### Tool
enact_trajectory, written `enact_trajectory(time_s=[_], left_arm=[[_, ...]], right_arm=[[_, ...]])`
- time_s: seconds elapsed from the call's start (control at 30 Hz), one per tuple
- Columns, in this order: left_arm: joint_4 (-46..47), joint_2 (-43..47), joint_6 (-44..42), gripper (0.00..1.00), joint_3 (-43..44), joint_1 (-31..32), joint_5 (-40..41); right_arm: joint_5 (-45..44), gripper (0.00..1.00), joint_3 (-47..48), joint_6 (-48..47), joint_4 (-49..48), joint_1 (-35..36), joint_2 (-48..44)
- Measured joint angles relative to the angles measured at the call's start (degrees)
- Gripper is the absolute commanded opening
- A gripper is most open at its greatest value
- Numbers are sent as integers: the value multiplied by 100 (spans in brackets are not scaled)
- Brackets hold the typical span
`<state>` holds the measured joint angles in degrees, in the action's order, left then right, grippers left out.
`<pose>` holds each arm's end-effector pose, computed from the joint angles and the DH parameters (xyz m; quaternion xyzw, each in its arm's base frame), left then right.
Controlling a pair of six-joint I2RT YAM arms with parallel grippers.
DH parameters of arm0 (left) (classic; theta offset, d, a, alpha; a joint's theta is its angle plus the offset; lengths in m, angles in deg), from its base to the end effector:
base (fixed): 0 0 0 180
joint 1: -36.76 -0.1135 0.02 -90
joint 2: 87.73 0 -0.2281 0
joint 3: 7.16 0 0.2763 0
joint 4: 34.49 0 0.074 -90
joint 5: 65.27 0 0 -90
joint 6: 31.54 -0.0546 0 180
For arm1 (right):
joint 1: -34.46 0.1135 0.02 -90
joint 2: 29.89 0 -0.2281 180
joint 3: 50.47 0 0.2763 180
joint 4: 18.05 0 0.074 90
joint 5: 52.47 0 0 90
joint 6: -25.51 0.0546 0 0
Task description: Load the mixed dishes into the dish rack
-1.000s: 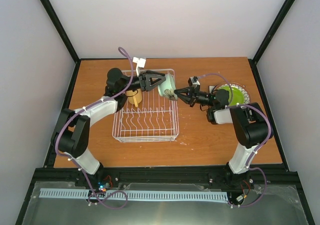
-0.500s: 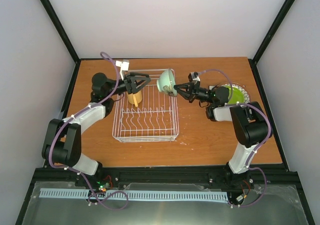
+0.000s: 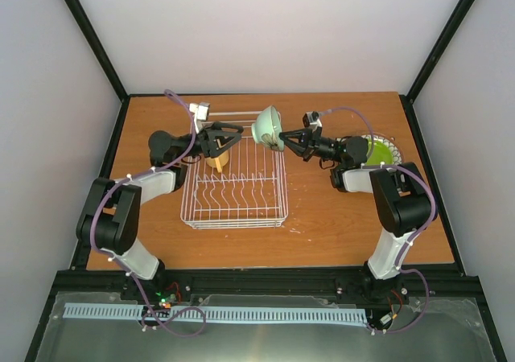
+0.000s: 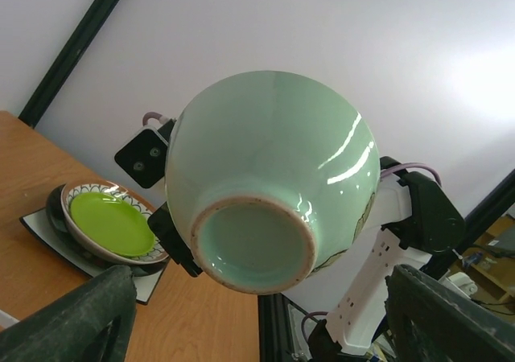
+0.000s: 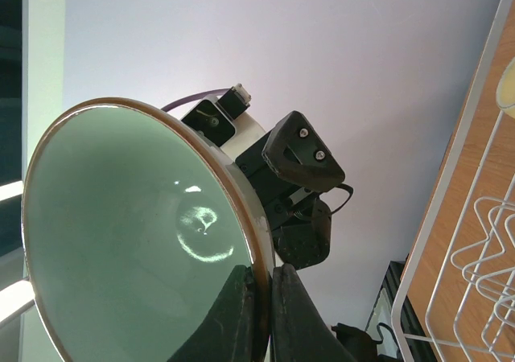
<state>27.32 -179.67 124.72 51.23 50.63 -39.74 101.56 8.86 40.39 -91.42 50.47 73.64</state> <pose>0.3221 -0.1303 0.2349 0.2192 0.5915 -0.6768 0.3795 0.3296 0.1456 0.1904 -0.0259 0.6266 0.7685 0.1272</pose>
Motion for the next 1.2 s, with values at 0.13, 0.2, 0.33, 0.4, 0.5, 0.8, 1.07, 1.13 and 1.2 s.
enact_trajectory(time_s=[0.13,0.2,0.33,0.4,0.5,0.8,1.07,1.13,1.2], left_arm=[[269,-70,199,88,0,24,-33],[337,-92,254,88,2,50,-35],[385,-144,284,88,7,142,-33],[358,-153,278,88,9,179,-31],[216,-153,216,88,42,245,-22],[-125,-157,0,86,151,378,50],[-225,-243,-52,85,238,433,109],[-238,-264,-68,84,273,455,122],[-245,-271,-83,81,284,481,127]], right_arm=[[0,3,0,0,0,17,2],[0,3,0,0,0,26,4],[-2,3,0,-2,0,39,26],[-2,3,0,-2,0,44,48],[-4,3,2,0,0,44,59],[-17,3,66,4,0,55,72],[-20,3,79,24,0,92,76],[-15,3,96,28,0,105,81],[-17,3,133,46,0,109,90]])
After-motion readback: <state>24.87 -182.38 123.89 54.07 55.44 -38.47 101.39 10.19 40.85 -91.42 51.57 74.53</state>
